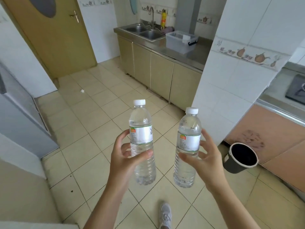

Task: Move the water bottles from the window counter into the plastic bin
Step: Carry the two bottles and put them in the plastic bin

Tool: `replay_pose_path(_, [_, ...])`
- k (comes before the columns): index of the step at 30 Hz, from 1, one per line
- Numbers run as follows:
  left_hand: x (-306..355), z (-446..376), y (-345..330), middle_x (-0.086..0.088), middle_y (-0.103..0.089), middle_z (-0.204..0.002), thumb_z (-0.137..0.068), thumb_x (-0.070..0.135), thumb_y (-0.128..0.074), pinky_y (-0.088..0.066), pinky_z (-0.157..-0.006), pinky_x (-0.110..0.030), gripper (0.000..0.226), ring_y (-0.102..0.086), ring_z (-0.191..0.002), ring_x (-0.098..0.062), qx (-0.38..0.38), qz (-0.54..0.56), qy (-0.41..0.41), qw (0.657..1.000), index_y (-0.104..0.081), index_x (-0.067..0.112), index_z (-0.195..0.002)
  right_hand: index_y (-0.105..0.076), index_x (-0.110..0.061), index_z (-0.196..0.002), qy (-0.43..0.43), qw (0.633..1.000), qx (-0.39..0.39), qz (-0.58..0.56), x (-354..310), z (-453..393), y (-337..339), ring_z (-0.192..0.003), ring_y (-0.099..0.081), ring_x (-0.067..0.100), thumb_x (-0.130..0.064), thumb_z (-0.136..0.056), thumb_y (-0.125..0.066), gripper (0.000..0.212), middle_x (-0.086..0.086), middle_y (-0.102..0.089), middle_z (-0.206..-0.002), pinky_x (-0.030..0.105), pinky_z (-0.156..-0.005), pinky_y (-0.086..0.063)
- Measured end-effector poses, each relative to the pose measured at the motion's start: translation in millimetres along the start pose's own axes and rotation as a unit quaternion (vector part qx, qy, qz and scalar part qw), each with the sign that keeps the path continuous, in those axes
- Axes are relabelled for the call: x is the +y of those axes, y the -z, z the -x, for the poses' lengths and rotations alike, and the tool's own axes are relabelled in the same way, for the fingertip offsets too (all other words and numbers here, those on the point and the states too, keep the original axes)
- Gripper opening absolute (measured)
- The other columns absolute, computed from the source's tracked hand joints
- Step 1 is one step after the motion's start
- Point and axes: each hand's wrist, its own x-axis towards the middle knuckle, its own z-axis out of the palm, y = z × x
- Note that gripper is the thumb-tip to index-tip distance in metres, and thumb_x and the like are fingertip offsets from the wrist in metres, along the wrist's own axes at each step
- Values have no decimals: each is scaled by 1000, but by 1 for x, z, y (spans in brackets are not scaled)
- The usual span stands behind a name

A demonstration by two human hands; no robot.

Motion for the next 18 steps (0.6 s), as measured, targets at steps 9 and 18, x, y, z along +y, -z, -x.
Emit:
replay_pose_path(9, [45,-180,-60,1,-75,-105,-39,36,-92,-56,-90,-45,82,-71,-101,-20,2,4,-20,1000,-56,62,-108,-40,-69,-110,15,1000,-9,4,-17,-187,-17,-103,-64,9,-10,-60,-89,91,-16,-61,-113,21,-75,-52])
replay_pose_path(18, [71,-388,-95,-1,-73,-107,-41,33,-91,-57,-89,-45,85,-70,-100,-18,-38,-2,-38,999,-57,52,-116,-47,-57,-116,13,1000,22,17,-20,-375,-79,-102,-64,14,-4,-60,-87,87,-9,-66,-107,38,-89,-54])
